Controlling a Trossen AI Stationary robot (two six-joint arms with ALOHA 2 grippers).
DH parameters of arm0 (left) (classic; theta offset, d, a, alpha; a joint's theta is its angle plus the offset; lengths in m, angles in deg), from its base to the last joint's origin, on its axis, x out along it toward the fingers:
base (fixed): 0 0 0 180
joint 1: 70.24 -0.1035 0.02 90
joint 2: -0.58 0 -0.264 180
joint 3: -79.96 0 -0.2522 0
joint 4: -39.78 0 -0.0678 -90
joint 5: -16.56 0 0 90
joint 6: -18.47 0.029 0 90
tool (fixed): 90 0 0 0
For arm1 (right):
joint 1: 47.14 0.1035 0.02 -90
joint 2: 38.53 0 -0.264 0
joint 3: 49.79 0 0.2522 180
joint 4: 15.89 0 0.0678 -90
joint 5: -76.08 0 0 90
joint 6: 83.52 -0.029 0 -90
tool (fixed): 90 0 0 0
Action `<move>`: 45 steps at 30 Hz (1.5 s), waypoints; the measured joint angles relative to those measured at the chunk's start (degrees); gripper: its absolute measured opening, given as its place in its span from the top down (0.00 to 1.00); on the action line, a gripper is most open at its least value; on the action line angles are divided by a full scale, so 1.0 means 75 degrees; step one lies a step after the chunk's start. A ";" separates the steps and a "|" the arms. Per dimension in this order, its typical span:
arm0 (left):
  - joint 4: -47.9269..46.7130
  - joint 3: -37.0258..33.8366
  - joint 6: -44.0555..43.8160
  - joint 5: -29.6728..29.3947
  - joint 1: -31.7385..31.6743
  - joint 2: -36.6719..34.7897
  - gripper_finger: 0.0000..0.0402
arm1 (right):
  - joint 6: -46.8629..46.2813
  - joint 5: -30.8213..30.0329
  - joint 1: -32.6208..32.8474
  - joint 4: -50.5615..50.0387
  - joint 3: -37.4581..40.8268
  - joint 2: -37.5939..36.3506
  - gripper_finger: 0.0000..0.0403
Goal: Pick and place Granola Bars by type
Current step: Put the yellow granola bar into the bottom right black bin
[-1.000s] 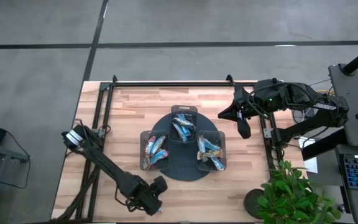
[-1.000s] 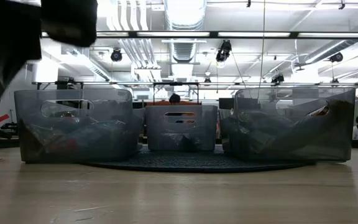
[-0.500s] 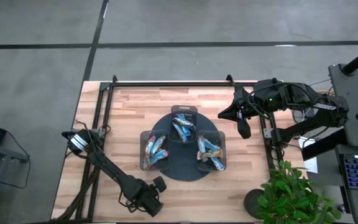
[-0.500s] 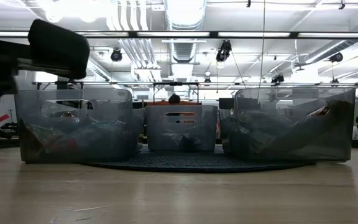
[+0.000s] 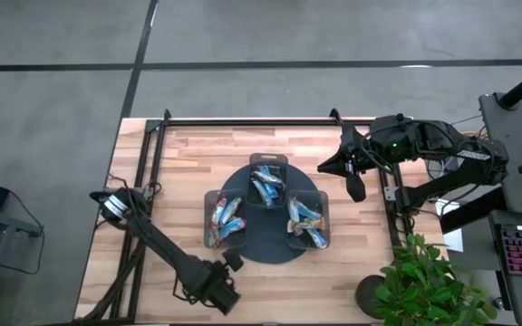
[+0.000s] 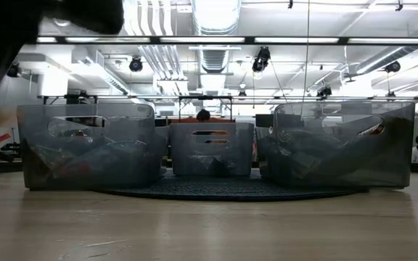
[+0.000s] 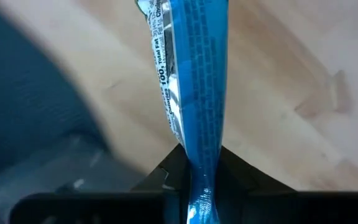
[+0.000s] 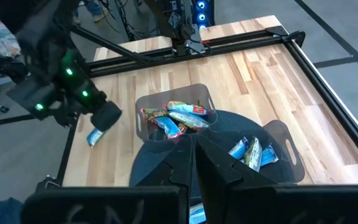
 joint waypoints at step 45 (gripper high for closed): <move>0.3083 0.2200 -0.0950 0.0160 -0.4529 -0.2695 0.94 | 0.0697 0.0507 0.0317 0.1620 -0.0516 0.0495 0.32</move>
